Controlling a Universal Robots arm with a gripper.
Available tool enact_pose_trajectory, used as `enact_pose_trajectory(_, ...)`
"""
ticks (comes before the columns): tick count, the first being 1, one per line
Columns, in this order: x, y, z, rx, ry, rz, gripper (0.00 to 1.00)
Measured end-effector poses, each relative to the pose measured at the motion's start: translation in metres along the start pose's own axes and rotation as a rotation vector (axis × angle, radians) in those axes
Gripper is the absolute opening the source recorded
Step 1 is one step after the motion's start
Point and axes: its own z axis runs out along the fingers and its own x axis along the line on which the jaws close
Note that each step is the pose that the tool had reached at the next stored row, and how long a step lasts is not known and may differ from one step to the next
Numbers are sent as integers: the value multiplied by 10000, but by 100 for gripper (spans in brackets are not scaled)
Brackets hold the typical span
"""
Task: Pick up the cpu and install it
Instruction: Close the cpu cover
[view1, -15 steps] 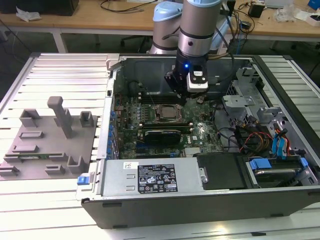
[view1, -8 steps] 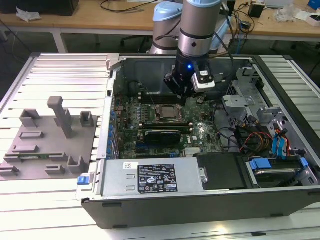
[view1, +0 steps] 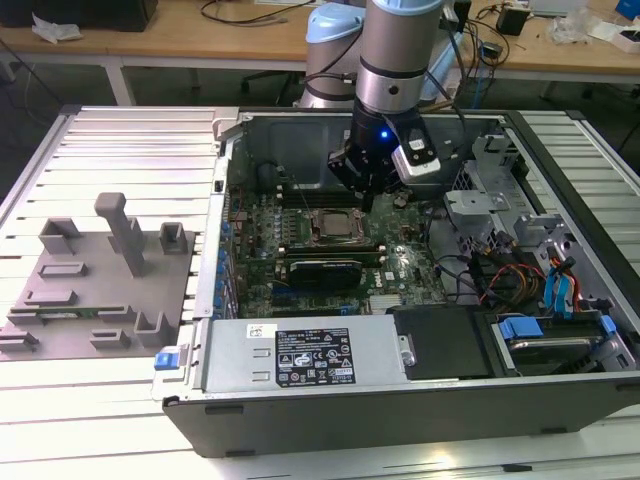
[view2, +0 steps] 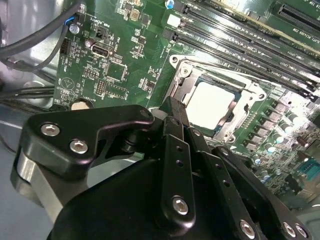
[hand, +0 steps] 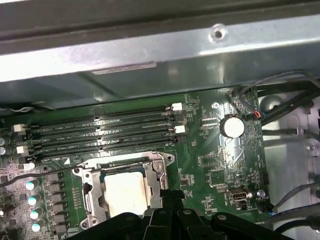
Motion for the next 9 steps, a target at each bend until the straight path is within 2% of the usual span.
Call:
enact_pose_trajectory(2, 26, -4, 0, 1, 1, -36, 11)
enact_pose_trajectory(3, 67, -9, 3, 0, 0, -128, 11)
enact_pose_trajectory(6, 76, -11, 10, -4, -2, -441, 11)
enact_pose_trajectory(9, 89, -12, 17, -8, -6, -940, 11)
